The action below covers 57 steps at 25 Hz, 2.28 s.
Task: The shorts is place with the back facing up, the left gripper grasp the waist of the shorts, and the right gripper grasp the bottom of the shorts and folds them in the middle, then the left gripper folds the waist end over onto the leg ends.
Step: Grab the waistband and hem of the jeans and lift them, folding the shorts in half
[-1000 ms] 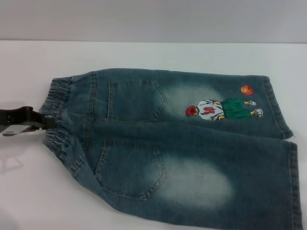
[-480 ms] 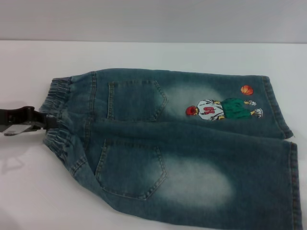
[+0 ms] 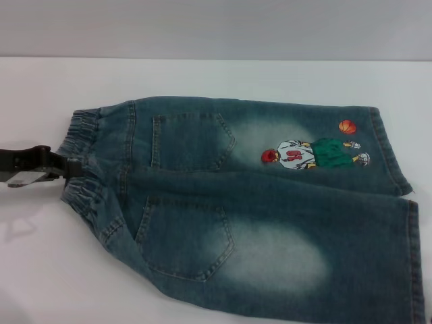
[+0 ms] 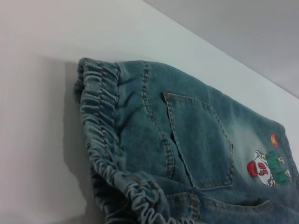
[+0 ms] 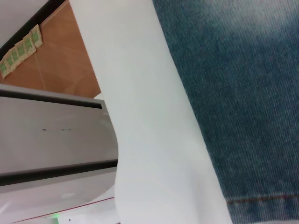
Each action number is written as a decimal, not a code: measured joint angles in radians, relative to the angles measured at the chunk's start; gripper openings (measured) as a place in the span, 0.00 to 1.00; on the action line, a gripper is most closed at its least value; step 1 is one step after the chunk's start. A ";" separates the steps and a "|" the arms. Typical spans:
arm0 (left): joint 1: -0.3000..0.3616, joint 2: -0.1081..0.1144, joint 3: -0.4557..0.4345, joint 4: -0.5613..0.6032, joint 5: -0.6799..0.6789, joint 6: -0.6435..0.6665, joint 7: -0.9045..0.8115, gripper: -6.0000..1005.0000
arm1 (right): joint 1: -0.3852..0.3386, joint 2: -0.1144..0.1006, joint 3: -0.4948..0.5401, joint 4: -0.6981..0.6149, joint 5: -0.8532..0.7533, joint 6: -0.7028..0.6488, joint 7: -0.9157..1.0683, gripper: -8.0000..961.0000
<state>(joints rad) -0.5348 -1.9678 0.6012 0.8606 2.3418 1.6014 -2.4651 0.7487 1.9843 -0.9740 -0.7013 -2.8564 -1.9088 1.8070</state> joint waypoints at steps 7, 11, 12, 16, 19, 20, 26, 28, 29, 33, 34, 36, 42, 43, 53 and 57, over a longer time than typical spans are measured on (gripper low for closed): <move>-0.001 0.000 0.000 0.000 -0.005 0.000 0.000 0.03 | 0.000 0.002 0.005 0.000 0.005 0.013 0.000 0.58; -0.001 0.000 0.000 0.000 -0.005 0.000 0.000 0.03 | 0.001 0.005 0.007 0.000 0.006 0.023 0.000 0.58; -0.001 0.000 0.000 0.000 -0.006 0.000 0.000 0.03 | 0.003 0.007 0.008 0.000 0.006 0.025 0.000 0.58; 0.001 -0.001 0.000 0.000 -0.008 0.000 0.000 0.03 | 0.007 0.012 0.008 0.000 0.007 0.033 0.000 0.58; 0.003 -0.001 0.000 0.000 -0.008 0.000 0.002 0.03 | 0.011 0.015 0.009 0.000 0.008 0.038 0.000 0.57; 0.004 -0.001 0.000 0.000 -0.008 0.000 0.002 0.03 | 0.013 0.017 0.010 -0.002 0.010 0.039 0.000 0.57; 0.006 -0.002 0.000 -0.001 -0.009 0.000 0.005 0.03 | 0.020 0.022 0.011 -0.017 0.034 0.041 0.000 0.57; 0.006 -0.002 0.000 -0.001 -0.009 0.000 0.005 0.03 | 0.024 0.023 0.011 -0.020 0.042 0.041 0.000 0.57; 0.006 -0.002 0.000 -0.002 -0.009 0.000 0.006 0.03 | 0.026 0.023 0.011 -0.023 0.046 0.038 -0.001 0.57; 0.006 -0.002 0.000 -0.002 -0.009 0.001 0.006 0.03 | 0.029 0.025 0.011 -0.046 0.059 0.027 -0.003 0.57; 0.007 -0.002 0.000 -0.002 -0.009 0.001 0.008 0.03 | 0.029 0.026 0.011 -0.051 0.060 0.026 -0.003 0.57; 0.007 -0.001 0.000 -0.002 -0.009 0.002 0.010 0.03 | 0.030 0.026 0.011 -0.057 0.062 0.024 -0.002 0.56; 0.011 0.000 0.000 -0.002 -0.010 0.003 0.014 0.03 | 0.038 0.042 0.011 -0.061 0.064 0.021 -0.002 0.50; 0.011 0.000 0.000 -0.002 -0.010 0.003 0.014 0.04 | 0.038 0.046 0.011 -0.061 0.065 0.021 -0.002 0.49; 0.014 0.005 0.000 -0.002 -0.010 0.003 0.018 0.05 | 0.037 0.065 0.003 -0.065 0.073 0.039 -0.016 0.28; 0.012 0.007 0.000 -0.002 -0.010 0.003 0.018 0.06 | 0.032 0.066 0.008 -0.066 0.074 0.044 -0.024 0.18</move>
<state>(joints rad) -0.5230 -1.9611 0.6013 0.8589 2.3315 1.6047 -2.4468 0.7808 2.0499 -0.9664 -0.7676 -2.7824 -1.8648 1.7835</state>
